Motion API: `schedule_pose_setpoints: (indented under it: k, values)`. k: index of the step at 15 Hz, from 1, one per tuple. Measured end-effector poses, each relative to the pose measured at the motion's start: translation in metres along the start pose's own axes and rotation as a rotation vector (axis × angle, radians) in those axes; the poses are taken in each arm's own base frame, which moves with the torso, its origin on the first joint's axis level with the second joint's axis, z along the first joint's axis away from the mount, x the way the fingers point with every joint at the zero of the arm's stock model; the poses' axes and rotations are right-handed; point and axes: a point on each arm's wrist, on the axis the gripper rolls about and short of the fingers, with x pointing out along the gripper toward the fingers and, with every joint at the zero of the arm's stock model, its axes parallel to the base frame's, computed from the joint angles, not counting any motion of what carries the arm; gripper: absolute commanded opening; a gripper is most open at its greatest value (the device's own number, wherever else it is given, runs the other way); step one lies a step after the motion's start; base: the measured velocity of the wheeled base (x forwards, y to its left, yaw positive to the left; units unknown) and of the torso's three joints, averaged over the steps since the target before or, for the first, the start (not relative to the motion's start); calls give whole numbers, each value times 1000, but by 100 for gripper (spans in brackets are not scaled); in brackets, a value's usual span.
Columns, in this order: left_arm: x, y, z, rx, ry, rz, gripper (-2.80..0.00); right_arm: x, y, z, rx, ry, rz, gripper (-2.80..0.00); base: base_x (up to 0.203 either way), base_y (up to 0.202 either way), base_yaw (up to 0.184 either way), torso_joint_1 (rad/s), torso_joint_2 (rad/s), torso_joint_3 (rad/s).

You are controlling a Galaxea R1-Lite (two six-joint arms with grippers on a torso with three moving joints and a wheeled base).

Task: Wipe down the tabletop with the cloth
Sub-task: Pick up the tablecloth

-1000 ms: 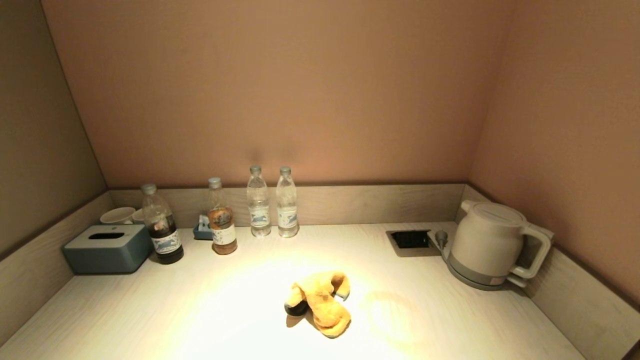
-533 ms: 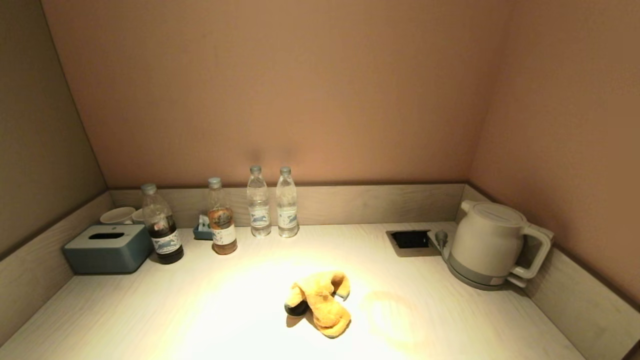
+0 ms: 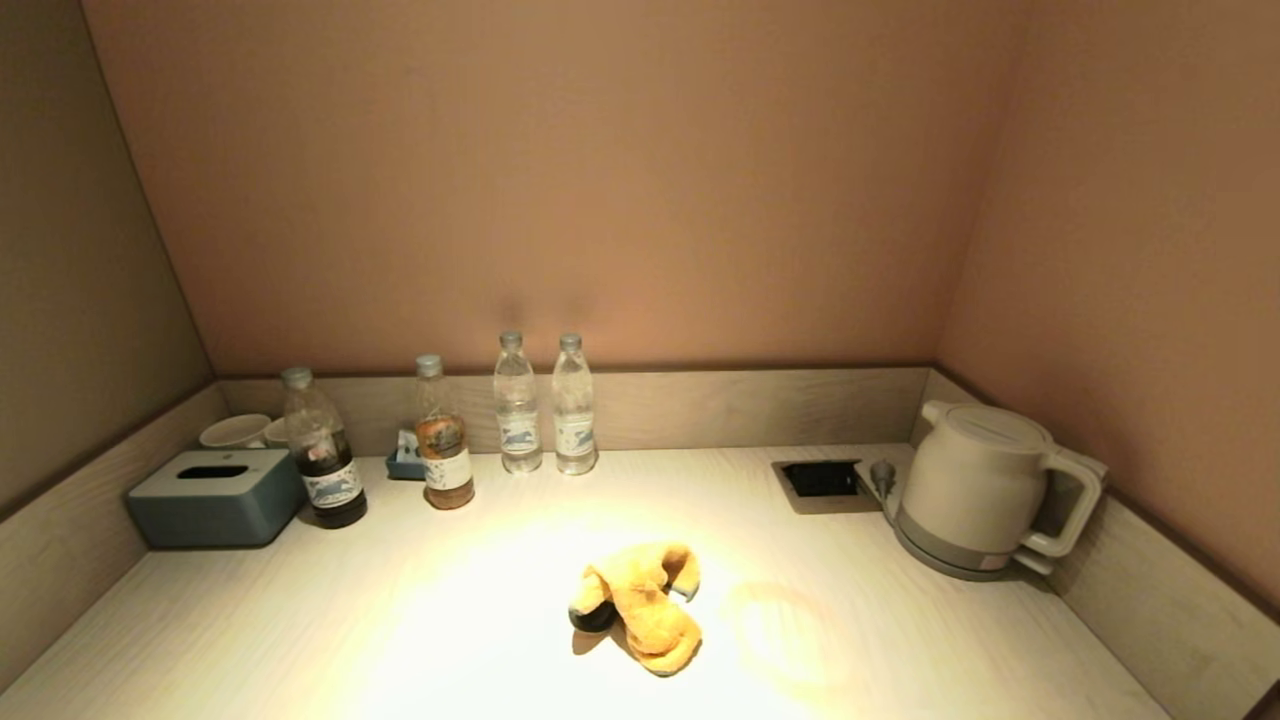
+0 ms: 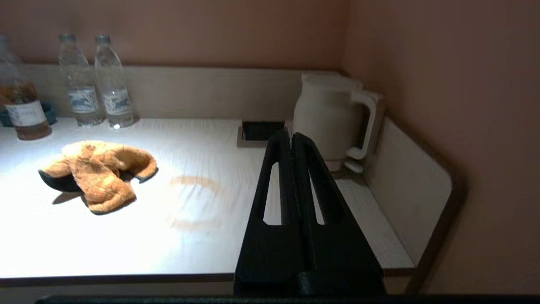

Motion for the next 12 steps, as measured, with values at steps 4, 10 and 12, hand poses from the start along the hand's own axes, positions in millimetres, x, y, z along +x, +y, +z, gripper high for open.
schedule_pose_setpoints:
  k: [4,10,12]
  values:
    - [0,0,0,0,0,1,-280,7,-1,46,3,46,43,-280,0,0,0,0,0,0]
    - [0,0,0,0,0,0,-280,49,0,84,50,172,146,-280,0,0,0,0,0,0]
    - [0,0,0,0,0,-1,-280,92,1,98,95,272,198,-280,0,0,0,0,0,0]
